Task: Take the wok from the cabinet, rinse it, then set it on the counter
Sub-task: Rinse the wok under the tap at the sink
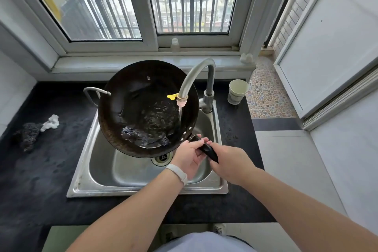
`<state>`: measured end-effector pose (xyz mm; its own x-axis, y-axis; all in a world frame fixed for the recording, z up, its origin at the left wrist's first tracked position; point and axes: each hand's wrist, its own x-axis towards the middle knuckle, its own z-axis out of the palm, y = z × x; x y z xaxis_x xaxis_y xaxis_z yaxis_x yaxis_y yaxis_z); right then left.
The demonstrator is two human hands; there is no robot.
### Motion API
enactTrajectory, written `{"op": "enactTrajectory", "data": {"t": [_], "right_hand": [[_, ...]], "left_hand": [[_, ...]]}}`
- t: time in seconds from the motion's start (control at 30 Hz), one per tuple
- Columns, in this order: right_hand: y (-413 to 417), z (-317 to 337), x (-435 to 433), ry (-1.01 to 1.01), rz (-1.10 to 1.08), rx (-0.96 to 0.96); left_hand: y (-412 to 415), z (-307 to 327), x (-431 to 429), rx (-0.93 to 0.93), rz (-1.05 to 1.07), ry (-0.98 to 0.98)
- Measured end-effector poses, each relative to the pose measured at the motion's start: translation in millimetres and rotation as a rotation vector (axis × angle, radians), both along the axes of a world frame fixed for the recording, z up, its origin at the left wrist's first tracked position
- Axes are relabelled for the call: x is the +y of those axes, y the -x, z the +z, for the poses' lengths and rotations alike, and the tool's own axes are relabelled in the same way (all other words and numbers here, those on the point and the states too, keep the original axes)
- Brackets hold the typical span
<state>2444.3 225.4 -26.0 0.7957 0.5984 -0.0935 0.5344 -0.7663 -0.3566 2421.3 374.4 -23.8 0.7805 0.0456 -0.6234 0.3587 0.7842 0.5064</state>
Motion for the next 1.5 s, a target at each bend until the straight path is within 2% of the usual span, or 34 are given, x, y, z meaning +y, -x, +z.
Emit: {"op": "enactTrajectory", "data": {"t": [0.27, 0.43, 0.67, 1.13, 1.5], "right_hand": [[-15, -8, 2, -0.045, 0.012, -0.159], [-22, -12, -2, 0.017, 0.044, -0.308], [-27, -12, -5, 0.064, 0.077, -0.382], [-3, 10, -24, 0.164, 0.162, -0.340], [21, 41, -27, 0.356, 0.174, -0.100]], "left_hand": [[-20, -2, 3, -0.008, -0.001, 0.025], [-27, -4, 1, 0.005, -0.020, 0.041], [-32, -3, 0, 0.000, -0.026, 0.061], [-1, -5, -16, 0.050, -0.036, 0.170], [32, -9, -36, 0.092, -0.066, 0.152]]}}
